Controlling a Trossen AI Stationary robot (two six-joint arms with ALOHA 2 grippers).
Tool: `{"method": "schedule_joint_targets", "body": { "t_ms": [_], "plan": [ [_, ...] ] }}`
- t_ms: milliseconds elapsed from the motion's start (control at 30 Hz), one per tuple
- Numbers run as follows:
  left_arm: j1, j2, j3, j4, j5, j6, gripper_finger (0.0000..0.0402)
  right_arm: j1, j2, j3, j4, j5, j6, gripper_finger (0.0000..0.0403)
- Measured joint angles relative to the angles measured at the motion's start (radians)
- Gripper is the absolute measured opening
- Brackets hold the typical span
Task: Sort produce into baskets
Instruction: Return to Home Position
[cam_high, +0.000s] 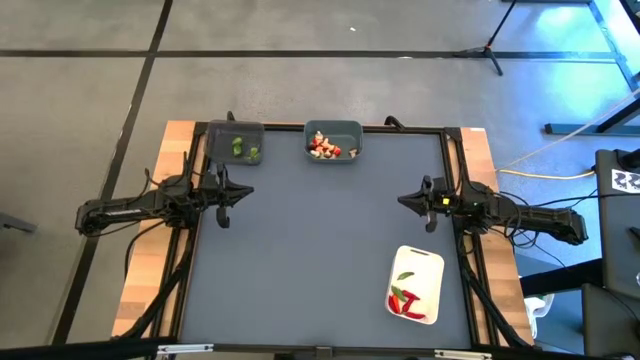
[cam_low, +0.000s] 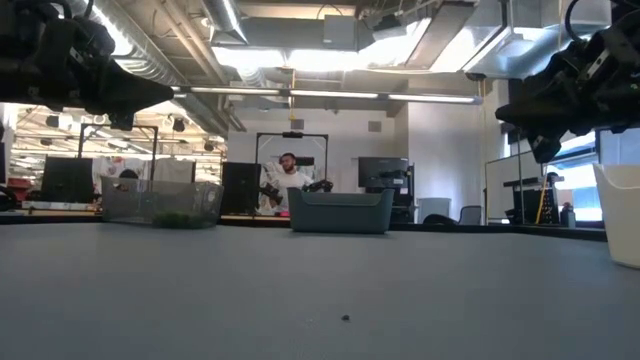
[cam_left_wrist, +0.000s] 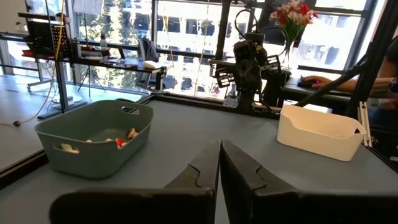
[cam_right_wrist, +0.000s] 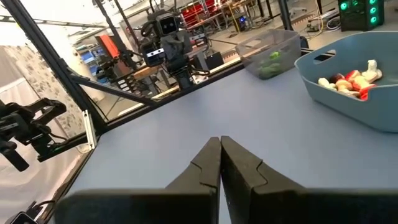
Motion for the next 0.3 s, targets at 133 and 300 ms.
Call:
{"method": "schedule_joint_targets", "body": {
  "t_ms": [133, 300],
  "plan": [
    [0.0, 0.0, 0.0, 0.0, 0.0, 0.0, 0.0008, 0.0, 0.0, 0.0, 0.0, -0.001, 0.0, 0.0014],
    [0.0, 0.0, 0.0, 0.0, 0.0, -0.001, 0.001, 0.0, 0.0, 0.0, 0.0, -0.001, 0.0, 0.0014]
  ]
}}
